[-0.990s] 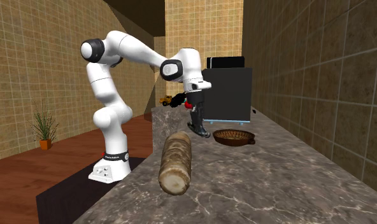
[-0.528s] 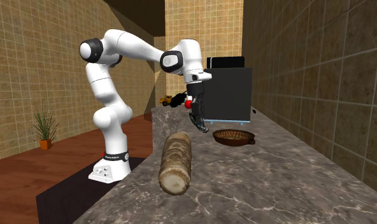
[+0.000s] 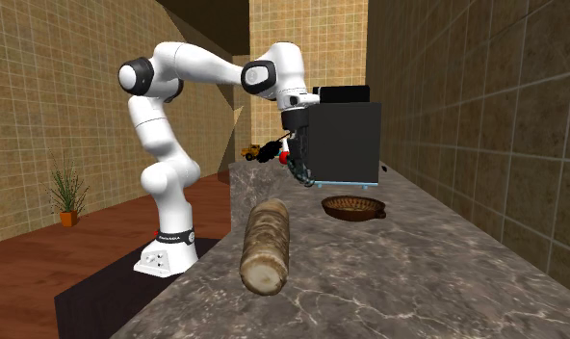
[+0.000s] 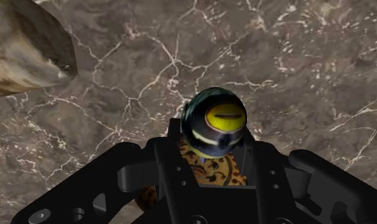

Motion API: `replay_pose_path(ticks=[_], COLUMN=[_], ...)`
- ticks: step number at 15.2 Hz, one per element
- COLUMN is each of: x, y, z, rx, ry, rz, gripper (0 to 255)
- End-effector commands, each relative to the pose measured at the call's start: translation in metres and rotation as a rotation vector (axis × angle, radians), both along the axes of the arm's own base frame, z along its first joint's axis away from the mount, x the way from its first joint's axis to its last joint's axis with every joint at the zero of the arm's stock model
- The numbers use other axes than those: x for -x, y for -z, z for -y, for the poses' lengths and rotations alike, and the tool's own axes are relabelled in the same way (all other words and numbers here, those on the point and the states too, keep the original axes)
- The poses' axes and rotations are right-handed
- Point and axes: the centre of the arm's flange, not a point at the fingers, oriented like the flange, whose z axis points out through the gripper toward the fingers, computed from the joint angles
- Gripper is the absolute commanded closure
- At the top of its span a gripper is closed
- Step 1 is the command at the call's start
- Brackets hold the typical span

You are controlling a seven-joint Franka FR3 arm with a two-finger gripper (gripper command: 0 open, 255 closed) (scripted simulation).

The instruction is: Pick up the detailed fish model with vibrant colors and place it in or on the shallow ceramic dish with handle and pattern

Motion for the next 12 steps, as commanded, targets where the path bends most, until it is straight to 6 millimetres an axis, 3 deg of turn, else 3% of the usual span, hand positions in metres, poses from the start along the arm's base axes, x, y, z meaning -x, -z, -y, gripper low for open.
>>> replay_pose_path(ticks=[1, 12], x=[-0.015, -0.154], y=[-0.004, -0.005], z=[0.001, 0.006], rx=[0.0, 0.0], ry=[0.0, 0.0], rz=[0.0, 0.0], gripper=[255, 255])
